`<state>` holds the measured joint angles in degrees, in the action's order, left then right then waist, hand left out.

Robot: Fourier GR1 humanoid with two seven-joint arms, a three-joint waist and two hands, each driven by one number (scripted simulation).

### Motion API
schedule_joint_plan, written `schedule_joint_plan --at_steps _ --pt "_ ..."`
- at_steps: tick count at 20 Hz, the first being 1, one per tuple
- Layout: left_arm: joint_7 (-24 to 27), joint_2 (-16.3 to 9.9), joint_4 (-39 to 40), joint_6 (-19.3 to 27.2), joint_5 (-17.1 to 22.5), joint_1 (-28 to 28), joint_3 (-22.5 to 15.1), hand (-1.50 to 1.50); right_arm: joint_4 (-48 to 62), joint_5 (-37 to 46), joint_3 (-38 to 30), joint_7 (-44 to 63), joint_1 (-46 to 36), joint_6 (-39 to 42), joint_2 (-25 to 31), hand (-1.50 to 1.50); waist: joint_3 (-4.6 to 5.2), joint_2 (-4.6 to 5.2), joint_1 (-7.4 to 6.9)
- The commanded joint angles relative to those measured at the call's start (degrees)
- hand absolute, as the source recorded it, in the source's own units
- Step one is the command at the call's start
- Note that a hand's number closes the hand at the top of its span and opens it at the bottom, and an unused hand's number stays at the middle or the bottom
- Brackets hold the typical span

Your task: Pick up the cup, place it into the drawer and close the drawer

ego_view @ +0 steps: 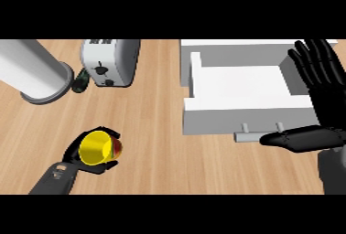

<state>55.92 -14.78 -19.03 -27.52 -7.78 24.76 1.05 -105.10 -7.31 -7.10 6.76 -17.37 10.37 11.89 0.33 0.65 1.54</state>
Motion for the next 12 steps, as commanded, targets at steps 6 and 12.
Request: schedule_joint_plan --at_steps 6,12 --pt "14.95 1.74 -2.63 -0.17 2.74 1.51 2.99 1.5 1.29 0.8 -0.5 -0.88 0.6 -0.54 -0.22 -1.5 -0.08 0.0 -0.36" --pt "11.45 5.56 -3.92 10.41 11.86 2.53 12.03 1.5 -1.16 -0.46 -1.16 0.58 1.07 0.14 0.73 -1.5 -0.11 -0.2 -0.47"
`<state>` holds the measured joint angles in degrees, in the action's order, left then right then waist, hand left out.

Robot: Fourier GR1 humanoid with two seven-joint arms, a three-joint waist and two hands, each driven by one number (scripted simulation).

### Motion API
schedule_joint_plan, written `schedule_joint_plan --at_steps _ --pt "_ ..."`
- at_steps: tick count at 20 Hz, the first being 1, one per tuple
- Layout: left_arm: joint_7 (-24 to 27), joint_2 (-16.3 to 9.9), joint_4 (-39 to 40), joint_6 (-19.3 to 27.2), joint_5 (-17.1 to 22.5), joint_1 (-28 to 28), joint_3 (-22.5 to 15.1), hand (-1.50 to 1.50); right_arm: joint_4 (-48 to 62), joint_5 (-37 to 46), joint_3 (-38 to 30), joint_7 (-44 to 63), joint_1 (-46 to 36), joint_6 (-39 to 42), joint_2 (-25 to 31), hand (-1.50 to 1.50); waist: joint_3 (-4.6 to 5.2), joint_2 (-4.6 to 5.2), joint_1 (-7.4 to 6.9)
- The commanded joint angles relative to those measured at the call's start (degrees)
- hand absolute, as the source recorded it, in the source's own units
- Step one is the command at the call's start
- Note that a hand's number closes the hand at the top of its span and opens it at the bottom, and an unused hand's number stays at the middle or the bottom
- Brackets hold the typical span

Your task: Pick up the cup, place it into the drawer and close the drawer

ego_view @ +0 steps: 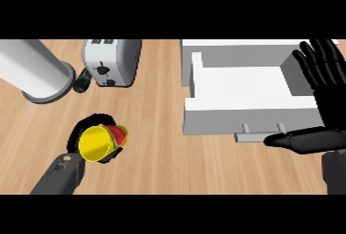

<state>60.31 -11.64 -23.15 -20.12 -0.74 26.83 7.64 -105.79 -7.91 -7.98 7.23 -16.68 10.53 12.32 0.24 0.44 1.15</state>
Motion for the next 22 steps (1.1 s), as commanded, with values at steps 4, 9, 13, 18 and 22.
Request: schedule_joint_plan --at_steps 4,9,13,18,22 --pt "6.87 2.8 -1.87 8.08 7.92 1.58 9.5 1.5 -2.36 -1.15 -0.58 0.95 1.05 0.45 0.42 -1.5 -0.14 -0.3 -0.43" --pt "-1.29 5.59 -8.03 9.97 6.27 7.36 5.83 1.5 -0.23 3.25 1.44 -3.12 4.48 0.0 -1.11 -1.5 -0.25 -0.52 -1.04" --pt "-10.69 8.59 -16.48 14.13 6.81 11.61 3.91 1.5 -1.21 3.01 1.8 0.28 1.52 -2.03 -1.86 -1.5 -0.28 -0.79 -1.55" --pt "-22.19 10.84 -22.89 16.7 6.28 18.92 0.8 1.5 1.66 -0.34 -2.48 -2.45 2.59 1.85 1.49 -1.5 -0.3 -0.71 -1.16" --pt "-30.19 11.55 -25.9 23.27 6.96 24.2 -3.22 1.5 1.95 -1.02 -3.22 -2.46 3.07 2.62 2.11 -1.5 -0.27 -0.55 -0.5"
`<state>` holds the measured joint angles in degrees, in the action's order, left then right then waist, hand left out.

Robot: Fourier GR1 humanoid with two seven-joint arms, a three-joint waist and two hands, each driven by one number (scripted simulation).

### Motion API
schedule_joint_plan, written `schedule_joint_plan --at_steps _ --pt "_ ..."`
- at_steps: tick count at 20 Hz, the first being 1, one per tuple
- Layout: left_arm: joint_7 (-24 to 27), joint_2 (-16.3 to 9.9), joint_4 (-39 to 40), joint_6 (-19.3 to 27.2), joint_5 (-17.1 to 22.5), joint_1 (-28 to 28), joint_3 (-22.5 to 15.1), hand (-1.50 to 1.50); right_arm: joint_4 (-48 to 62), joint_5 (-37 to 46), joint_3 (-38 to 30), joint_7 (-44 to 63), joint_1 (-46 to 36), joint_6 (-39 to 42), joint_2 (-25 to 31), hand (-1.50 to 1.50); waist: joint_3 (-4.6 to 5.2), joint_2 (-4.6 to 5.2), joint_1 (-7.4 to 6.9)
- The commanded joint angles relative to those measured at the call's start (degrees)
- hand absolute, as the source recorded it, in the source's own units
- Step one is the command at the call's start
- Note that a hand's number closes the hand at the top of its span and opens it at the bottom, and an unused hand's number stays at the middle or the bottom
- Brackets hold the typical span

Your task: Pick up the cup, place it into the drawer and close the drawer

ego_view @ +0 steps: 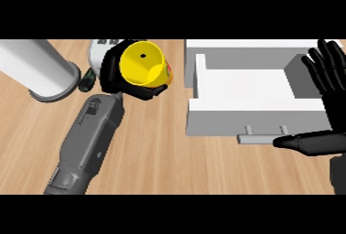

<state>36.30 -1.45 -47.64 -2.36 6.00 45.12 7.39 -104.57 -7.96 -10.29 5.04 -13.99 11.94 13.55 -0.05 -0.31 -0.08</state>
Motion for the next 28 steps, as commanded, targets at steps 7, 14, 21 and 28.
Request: schedule_joint_plan --at_steps 7,14,21,28 --pt "-19.32 1.43 -1.09 16.7 1.81 19.0 -7.93 1.5 1.92 1.06 0.19 -2.32 -0.49 0.02 -0.38 -1.5 -0.01 0.34 1.49" --pt "-22.56 1.44 16.06 22.38 5.75 29.4 -12.84 1.5 2.0 1.81 1.75 -2.49 -1.86 0.04 -1.03 -1.5 -0.04 1.09 3.59" --pt "-24.95 1.45 26.78 22.31 9.4 33.66 -19.01 1.5 4.22 1.7 2.6 -1.82 -5.94 -0.29 -1.51 -1.5 -0.08 1.82 5.84" --pt "-25.65 1.45 30.47 17.57 10.9 30.77 -25.94 1.5 2.57 1.03 4.35 1.0 -9.74 0.03 -1.54 -1.5 -0.04 2.7 9.9"
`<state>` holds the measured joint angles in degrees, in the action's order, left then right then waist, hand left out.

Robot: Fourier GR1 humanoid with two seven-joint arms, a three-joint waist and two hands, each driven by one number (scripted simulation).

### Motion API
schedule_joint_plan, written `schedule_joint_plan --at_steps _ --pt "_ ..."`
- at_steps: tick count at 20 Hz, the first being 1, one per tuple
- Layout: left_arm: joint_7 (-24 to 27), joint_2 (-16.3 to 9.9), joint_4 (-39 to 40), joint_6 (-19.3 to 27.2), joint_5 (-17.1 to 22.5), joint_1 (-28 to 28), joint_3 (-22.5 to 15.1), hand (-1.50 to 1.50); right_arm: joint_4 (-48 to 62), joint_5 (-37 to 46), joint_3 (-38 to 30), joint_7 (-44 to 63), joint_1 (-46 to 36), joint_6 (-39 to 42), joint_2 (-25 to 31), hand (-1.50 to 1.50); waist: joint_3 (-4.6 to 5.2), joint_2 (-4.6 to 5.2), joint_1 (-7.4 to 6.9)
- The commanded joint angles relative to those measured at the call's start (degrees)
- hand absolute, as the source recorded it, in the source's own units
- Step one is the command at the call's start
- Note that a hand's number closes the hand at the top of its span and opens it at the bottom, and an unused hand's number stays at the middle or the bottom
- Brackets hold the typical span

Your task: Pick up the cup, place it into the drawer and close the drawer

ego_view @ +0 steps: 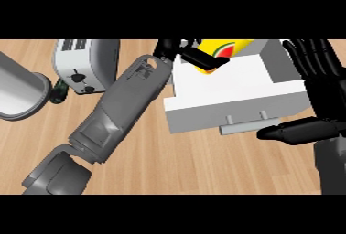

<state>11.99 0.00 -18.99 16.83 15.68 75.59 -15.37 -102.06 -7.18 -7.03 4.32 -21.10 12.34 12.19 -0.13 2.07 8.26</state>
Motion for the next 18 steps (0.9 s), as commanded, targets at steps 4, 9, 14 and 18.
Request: schedule_joint_plan --at_steps 4,9,14,18 --pt "-0.52 0.0 0.88 -2.19 3.06 -0.85 -5.63 -1.5 1.21 0.12 1.94 0.7 -2.91 0.47 -0.67 -1.5 0.03 0.58 2.61" --pt "5.27 0.0 -1.32 -0.77 8.35 -3.77 -3.53 -1.5 2.02 -5.81 4.21 -1.46 -1.86 6.06 -2.52 -1.5 0.0 1.13 3.63" --pt "11.01 0.0 -5.3 -4.09 14.67 -4.45 -1.32 -1.5 0.04 -11.27 10.19 0.73 -2.25 14.93 -1.85 1.5 0.12 0.65 3.94" --pt "13.43 0.0 -5.45 -1.1 18.02 -2.86 0.43 -1.5 1.32 -11.64 13.12 5.86 -1.46 21.18 3.65 1.5 0.15 -0.18 0.91"
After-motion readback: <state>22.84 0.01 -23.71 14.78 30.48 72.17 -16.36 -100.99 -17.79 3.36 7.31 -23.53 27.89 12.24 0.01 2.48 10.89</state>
